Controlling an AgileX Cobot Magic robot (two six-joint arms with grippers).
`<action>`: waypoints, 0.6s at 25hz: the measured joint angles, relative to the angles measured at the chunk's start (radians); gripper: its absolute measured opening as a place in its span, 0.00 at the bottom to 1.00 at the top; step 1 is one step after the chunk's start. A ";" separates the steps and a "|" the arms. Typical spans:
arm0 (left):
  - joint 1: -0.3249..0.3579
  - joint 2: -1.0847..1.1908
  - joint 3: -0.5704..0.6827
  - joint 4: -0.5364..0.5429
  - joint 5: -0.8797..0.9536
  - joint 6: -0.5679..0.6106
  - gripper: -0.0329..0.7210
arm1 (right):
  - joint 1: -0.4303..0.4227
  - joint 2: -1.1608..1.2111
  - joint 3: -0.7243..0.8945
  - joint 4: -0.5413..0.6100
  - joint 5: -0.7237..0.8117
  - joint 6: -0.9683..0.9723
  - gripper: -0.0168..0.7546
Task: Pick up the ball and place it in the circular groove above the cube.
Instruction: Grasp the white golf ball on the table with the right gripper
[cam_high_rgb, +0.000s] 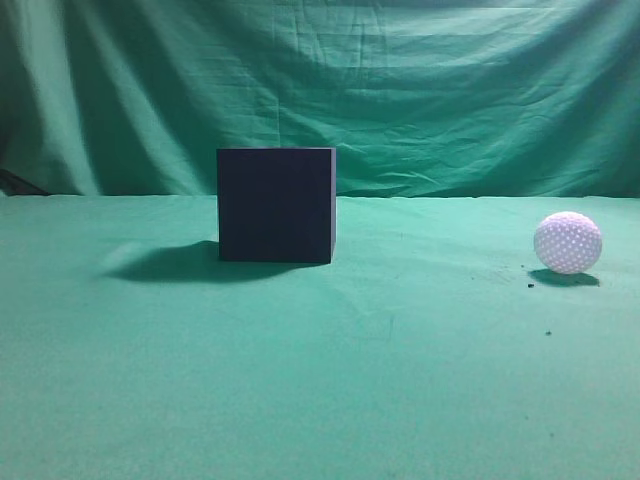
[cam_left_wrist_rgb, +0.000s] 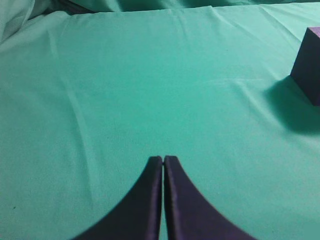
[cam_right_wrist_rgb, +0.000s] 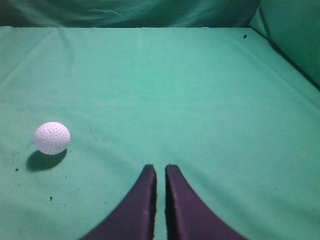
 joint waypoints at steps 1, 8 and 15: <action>0.000 0.000 0.000 0.000 0.000 0.000 0.04 | 0.000 0.000 0.000 0.000 0.000 0.000 0.08; 0.000 0.000 0.000 0.000 0.000 0.000 0.04 | 0.000 0.000 0.000 0.000 0.000 0.000 0.08; 0.000 0.000 0.000 0.000 0.000 0.000 0.04 | 0.000 0.000 0.000 0.000 0.000 0.002 0.08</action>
